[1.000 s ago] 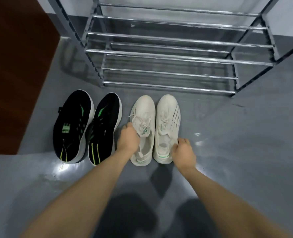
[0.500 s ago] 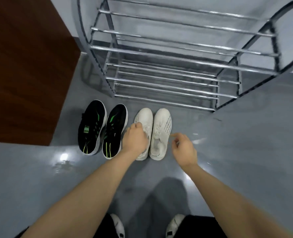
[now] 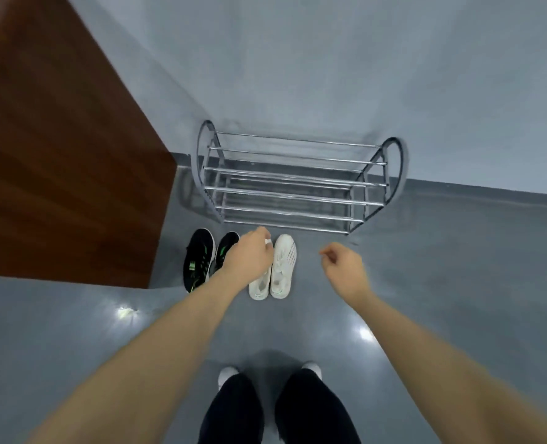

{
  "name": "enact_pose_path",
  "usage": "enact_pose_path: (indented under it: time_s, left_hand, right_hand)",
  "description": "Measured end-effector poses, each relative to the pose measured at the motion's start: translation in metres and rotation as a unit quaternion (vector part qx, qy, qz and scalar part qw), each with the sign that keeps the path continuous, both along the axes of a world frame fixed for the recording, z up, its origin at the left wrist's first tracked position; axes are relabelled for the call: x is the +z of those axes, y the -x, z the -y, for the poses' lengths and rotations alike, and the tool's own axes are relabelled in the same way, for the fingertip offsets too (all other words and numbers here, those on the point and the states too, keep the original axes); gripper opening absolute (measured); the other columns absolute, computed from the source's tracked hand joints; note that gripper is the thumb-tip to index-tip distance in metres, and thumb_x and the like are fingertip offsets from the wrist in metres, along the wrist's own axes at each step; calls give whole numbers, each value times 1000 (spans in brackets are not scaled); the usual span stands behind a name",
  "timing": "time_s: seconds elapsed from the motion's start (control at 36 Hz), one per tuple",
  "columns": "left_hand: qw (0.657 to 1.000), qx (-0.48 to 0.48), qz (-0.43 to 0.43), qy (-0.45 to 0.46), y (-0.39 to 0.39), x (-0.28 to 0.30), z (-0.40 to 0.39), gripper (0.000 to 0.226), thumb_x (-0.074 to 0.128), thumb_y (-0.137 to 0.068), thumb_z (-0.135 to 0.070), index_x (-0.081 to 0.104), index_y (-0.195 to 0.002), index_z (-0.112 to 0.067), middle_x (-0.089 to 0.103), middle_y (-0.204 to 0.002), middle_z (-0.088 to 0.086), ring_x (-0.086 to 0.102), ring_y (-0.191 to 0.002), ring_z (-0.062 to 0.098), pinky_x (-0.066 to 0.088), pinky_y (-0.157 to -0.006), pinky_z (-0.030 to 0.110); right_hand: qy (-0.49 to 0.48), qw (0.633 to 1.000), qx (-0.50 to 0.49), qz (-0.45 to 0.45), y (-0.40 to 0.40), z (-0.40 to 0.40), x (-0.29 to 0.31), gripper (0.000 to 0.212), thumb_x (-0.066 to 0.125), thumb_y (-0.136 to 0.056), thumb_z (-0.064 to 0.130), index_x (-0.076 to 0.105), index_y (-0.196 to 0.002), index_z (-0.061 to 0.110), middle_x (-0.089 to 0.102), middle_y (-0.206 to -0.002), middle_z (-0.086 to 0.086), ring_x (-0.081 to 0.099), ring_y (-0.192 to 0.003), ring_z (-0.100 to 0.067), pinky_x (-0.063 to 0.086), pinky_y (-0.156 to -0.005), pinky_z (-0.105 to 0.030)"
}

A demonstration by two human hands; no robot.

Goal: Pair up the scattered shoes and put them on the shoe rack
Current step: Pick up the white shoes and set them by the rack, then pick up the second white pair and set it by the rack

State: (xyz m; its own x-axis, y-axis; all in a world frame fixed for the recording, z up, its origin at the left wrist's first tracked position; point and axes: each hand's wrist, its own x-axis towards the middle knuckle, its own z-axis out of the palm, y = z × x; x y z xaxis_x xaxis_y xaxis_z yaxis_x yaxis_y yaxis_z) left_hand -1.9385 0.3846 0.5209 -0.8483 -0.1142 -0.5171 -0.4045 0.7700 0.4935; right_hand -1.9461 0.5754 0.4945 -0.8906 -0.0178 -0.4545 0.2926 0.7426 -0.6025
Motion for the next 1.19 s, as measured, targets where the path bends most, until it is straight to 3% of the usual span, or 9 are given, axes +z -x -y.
enact_pose_path:
  time_s: [0.39,0.56,0.72,0.83,0.92,0.97,1.0,1.17,1.19]
  left_hand:
    - [991,-124,-26,-33,-7,128,-15,28,40,-98,-22,54,-120,-14,61,-118,5,59,-106,22,48,-91,36]
    - [969,-239,-13,-56,-32,154,-31,32,42,-98,-22,49,-127,-11,57,-125,9,55,-113,24,45,-94,33]
    - [932,-358,-16,-52,-67,171,-61,32,44,-96,-19,51,-126,-8,59,-124,11,53,-116,27,42,-95,32]
    - [892,-448,-24,-60,-110,178,-98,29,45,-96,-19,55,-121,-5,61,-121,12,54,-117,27,40,-94,29]
    - [858,-509,-21,-65,-154,182,-127,26,47,-96,-18,58,-115,-4,64,-116,12,57,-112,27,41,-88,27]
    - [843,-534,-20,-58,-171,184,-137,26,47,-96,-18,59,-115,-5,64,-116,12,57,-111,28,42,-89,28]
    - [807,-587,-23,-61,-208,186,-158,26,46,-96,-18,59,-115,-4,64,-117,14,57,-112,29,42,-89,30]
    - [725,-684,-22,-74,-305,195,-190,28,45,-97,-16,58,-116,-2,62,-118,18,56,-111,31,41,-89,30]
    - [685,-725,-12,-78,-358,195,-198,28,45,-97,-16,58,-117,-2,63,-118,17,57,-111,30,41,-88,29]
  right_hand:
    - [33,992,-114,-36,-31,-30,126,13,52,-87,12,61,-83,20,62,-77,-3,63,-80,-30,54,-76,-43]
    - [44,970,-234,-56,-92,-30,156,13,52,-84,9,65,-82,11,66,-78,-8,64,-81,-33,54,-78,-46]
    - [45,933,-353,-57,-182,-34,177,14,53,-87,8,67,-88,8,63,-78,-6,60,-76,-25,52,-79,-38]
    - [40,896,-439,-46,-258,-39,189,15,52,-89,11,66,-91,8,63,-80,-6,60,-76,-24,51,-76,-36]
    - [41,857,-511,-48,-320,-41,192,13,51,-89,11,63,-85,16,64,-81,-6,63,-82,-28,53,-79,-42]
    - [41,846,-530,-46,-345,-39,191,15,50,-89,10,65,-91,12,67,-87,-11,64,-85,-30,52,-82,-44]
    - [36,811,-582,-48,-393,-37,195,17,50,-90,10,66,-94,8,68,-90,-13,64,-87,-30,52,-83,-45]
    - [38,724,-687,-52,-507,-21,194,17,47,-90,8,63,-87,13,63,-75,-4,63,-76,-29,52,-74,-42]
    - [29,678,-733,-54,-561,-8,194,16,47,-90,9,61,-85,15,62,-73,-1,62,-74,-26,52,-71,-39]
